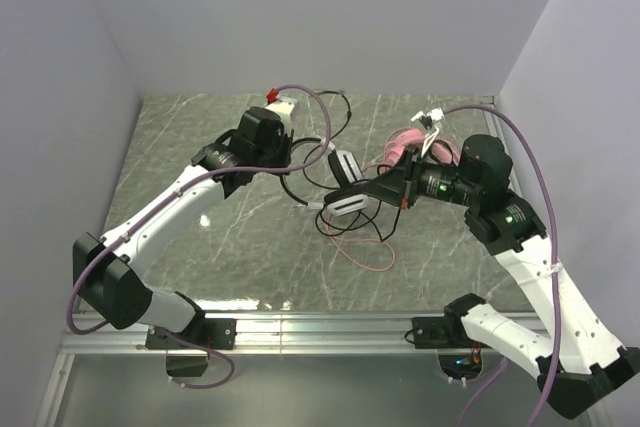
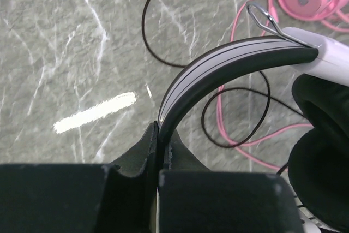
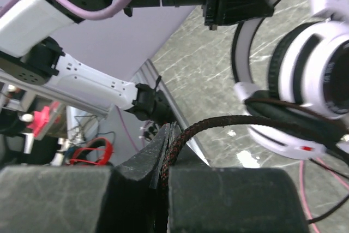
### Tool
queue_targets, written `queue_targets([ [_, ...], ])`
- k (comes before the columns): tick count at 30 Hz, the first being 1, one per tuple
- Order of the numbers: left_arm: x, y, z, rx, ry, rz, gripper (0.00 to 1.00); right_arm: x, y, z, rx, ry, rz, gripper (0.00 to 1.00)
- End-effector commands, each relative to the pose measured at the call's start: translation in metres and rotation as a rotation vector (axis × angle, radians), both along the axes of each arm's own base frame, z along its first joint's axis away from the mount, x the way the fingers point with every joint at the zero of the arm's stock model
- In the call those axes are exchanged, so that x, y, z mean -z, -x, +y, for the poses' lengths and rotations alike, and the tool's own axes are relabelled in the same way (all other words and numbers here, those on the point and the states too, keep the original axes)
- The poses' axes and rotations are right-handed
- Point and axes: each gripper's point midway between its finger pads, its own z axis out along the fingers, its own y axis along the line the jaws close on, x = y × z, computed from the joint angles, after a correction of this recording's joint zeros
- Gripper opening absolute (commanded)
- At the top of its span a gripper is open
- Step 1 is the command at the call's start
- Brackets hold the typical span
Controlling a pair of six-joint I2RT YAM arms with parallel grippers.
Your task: Wrap the headphones
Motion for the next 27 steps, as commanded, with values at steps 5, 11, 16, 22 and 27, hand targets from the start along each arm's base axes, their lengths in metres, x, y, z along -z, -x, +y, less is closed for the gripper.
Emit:
queue_targets([
  [5,-0.033,-0.017,-0.021,-0.054,0.23,-0.131,0.0,-0.034,-0.011,0.016,-0.013,-0.19,0.065,0.0],
  [11,-0.025,-0.012,-0.021,-0.05,0.243,-0.14,0.0,-0.022,-0.028,0.016,0.061,-0.197,0.119,0.0],
  [16,-0.022,-0.013,-0.01,-0.11,0.212,-0.126,0.0,-0.025,-0.03,0.007,0.126,-0.188,0.113,0.0],
  [22,-0.031,-0.003,-0.015,-0.061,0.281,-0.156,0.0,-0.023,-0.039,-0.006,0.197,-0.234,0.159,0.0],
  [27,-0.033,0.006,-0.016,-0.011,0.29,-0.173,0.0,-0.018,-0.048,-0.015,0.232,-0.28,0.193,0.0],
])
